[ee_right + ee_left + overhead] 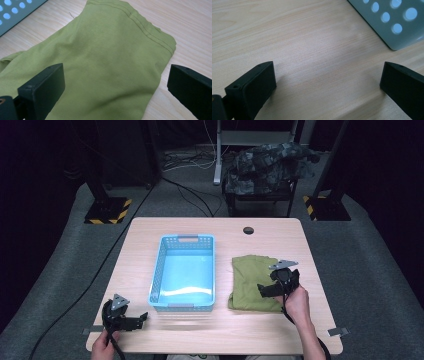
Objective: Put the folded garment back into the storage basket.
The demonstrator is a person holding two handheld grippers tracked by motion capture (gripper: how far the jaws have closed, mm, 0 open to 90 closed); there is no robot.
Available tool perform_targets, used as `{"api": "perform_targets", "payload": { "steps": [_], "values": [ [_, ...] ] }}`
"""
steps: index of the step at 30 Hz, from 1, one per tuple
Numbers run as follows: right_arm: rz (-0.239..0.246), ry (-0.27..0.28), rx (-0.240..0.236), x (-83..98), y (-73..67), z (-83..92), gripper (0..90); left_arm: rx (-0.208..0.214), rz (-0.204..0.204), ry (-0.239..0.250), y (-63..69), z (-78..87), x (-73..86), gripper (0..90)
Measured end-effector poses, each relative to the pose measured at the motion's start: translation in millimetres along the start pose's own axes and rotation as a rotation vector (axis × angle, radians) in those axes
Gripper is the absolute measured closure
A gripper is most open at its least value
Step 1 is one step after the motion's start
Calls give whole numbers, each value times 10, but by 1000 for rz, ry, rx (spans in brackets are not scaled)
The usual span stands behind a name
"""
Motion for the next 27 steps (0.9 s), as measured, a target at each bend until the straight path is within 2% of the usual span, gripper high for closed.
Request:
{"api": "perform_targets", "payload": {
  "steps": [11, 27],
  "values": [
    [13, -17, -10, -39, -46, -113, 4, 0, 0, 0, 0, 1, 1, 0],
    [8, -48, -26, -8, -65, -287, 0, 0, 0, -1, 0, 1, 1, 0]
  ]
}}
Point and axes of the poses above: each handheld gripper's, and its own axes: z roughly backward along the jaws, x roughly out of its underside, y roughly to its right, the point moved 8 cm from there along -z, roughly forward along the jaws, and after that the axes turned 6 degrees about y, right-handed, at the moved point
